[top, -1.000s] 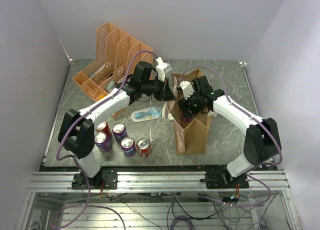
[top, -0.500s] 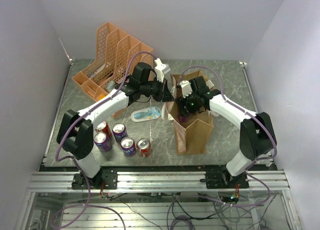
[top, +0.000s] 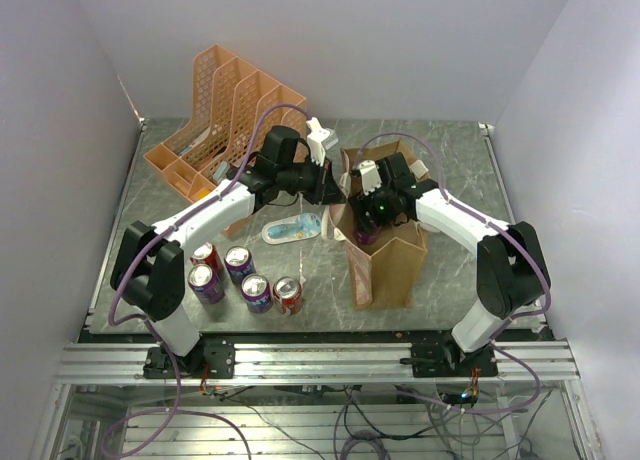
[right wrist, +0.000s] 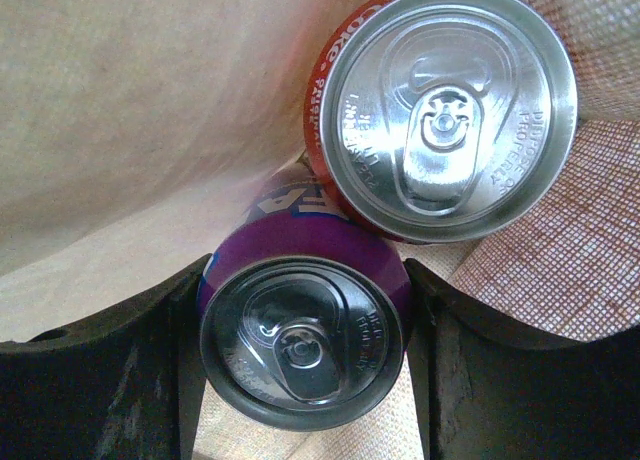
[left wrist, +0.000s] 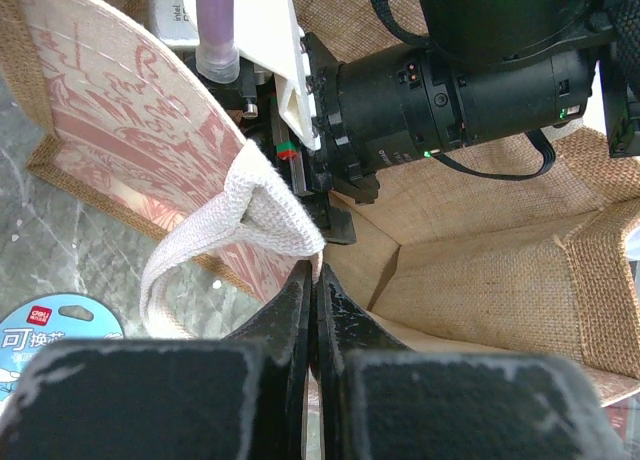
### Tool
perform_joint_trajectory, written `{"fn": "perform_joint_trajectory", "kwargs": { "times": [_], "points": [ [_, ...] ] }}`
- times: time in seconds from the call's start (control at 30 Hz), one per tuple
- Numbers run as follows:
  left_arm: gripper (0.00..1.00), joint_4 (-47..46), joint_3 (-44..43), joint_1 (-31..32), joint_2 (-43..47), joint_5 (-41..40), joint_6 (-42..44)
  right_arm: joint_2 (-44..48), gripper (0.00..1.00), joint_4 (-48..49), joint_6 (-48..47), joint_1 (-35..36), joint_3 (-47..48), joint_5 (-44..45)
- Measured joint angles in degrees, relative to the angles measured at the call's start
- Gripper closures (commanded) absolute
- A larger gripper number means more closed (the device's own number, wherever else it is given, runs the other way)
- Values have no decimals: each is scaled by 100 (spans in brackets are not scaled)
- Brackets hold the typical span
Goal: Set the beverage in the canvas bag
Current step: Place the drink in the canvas bag.
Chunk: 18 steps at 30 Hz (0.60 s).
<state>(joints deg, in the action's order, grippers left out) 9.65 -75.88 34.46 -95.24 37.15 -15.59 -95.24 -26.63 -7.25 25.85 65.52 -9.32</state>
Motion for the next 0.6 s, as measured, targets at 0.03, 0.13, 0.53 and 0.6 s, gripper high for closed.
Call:
{"fn": "perform_joint_trajectory", "kwargs": {
  "times": [0.03, 0.13, 0.53, 0.6],
  "points": [
    [93, 0, 0, -2, 0, 0, 11, -2, 49, 9, 0, 0, 0, -2],
    [93, 2, 0, -2, 0, 2, 37, -4, 43, 17, 0, 4, 0, -9],
    [93, 20, 0, -2, 22, 0, 129, 120, 26, 107, -7, 20, -136, -120],
    [93, 28, 0, -2, 22, -2, 144, 140, 24, 109, -2, 33, -138, -186]
  ]
}}
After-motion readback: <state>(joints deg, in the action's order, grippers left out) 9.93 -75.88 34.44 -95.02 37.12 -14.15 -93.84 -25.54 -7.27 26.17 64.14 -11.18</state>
